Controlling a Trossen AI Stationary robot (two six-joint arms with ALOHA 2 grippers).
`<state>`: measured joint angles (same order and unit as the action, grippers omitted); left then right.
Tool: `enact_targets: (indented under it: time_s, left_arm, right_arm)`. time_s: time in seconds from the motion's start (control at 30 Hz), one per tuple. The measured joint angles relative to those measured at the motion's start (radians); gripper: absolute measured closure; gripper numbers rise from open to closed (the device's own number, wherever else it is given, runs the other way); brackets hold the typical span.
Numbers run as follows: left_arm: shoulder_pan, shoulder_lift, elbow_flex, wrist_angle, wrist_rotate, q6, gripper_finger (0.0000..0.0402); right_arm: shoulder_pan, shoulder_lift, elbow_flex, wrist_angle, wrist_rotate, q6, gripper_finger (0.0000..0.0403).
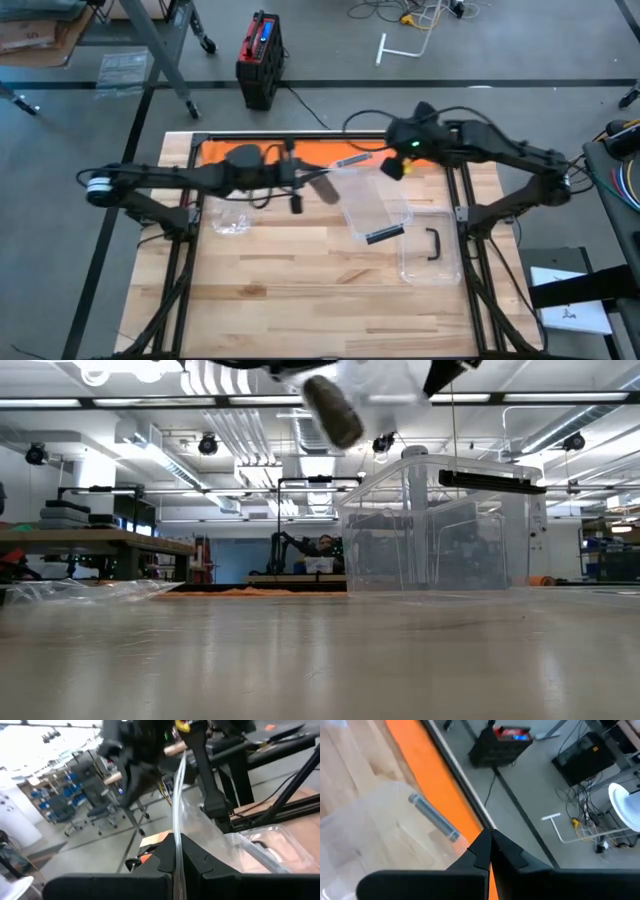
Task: Roll bandage
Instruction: Put the rolled brown bandage into the transparent zip bag, then put the transparent zip bag into the transparent container
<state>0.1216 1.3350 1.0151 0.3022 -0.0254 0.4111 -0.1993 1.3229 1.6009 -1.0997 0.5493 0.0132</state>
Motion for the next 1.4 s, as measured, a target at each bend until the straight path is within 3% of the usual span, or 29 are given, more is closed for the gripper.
enact_targets:
  time_s: [0.23, 0.4, 0.63, 0.9, 1.4]
  left_arm:
    - [0.010, 0.274, 0.299, -0.163, -0.015, -0.038, 0.0402]
    - [0.011, 0.426, 0.502, -0.354, -0.121, -0.087, 0.0402]
    - [0.041, 0.563, 0.678, -0.524, -0.131, -0.173, 0.0402]
    - [0.112, 0.585, 0.646, -0.511, -0.092, -0.229, 0.0402]
    - [0.151, 0.585, 0.449, -0.297, -0.059, -0.325, 0.0401]
  right_arm:
    - [0.000, -0.110, -0.026, -0.032, -0.006, 0.003, 0.0401]
    - [0.000, -0.157, -0.132, -0.024, -0.007, 0.018, 0.0401]
    - [0.000, -0.194, -0.300, 0.044, -0.019, 0.092, 0.0401]
    - [0.000, -0.216, -0.365, 0.144, -0.138, 0.092, 0.0401]
    - [0.000, -0.182, -0.378, 0.227, -0.166, 0.073, 0.0400]
